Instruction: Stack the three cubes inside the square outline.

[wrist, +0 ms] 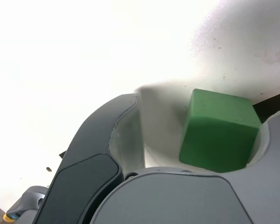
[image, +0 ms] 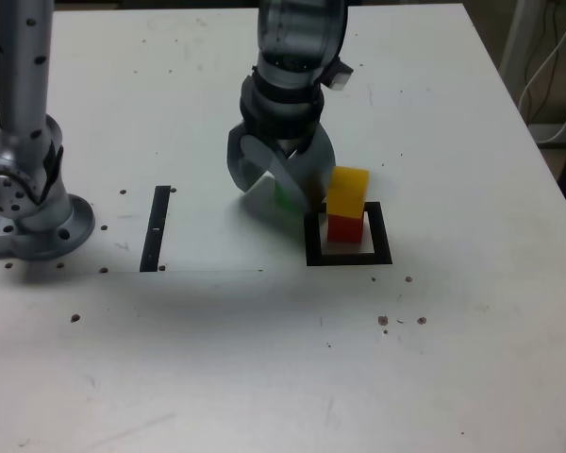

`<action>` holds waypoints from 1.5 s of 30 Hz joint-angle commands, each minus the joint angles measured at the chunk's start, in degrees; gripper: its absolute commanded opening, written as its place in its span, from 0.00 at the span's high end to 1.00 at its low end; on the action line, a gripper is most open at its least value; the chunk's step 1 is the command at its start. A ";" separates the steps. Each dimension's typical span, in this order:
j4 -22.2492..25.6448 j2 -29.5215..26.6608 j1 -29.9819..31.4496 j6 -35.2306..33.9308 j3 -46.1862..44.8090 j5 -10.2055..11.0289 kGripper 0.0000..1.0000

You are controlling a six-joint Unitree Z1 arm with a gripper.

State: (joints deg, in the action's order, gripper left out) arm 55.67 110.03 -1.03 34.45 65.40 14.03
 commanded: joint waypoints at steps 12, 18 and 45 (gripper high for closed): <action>0.72 1.24 -0.63 -2.00 -0.49 0.92 0.53; 0.72 1.16 -1.11 -2.48 -0.55 1.06 0.64; 17.32 -5.34 -1.34 -7.40 9.84 -0.87 0.76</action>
State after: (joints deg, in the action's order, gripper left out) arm 71.47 105.69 -2.48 27.41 74.22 13.11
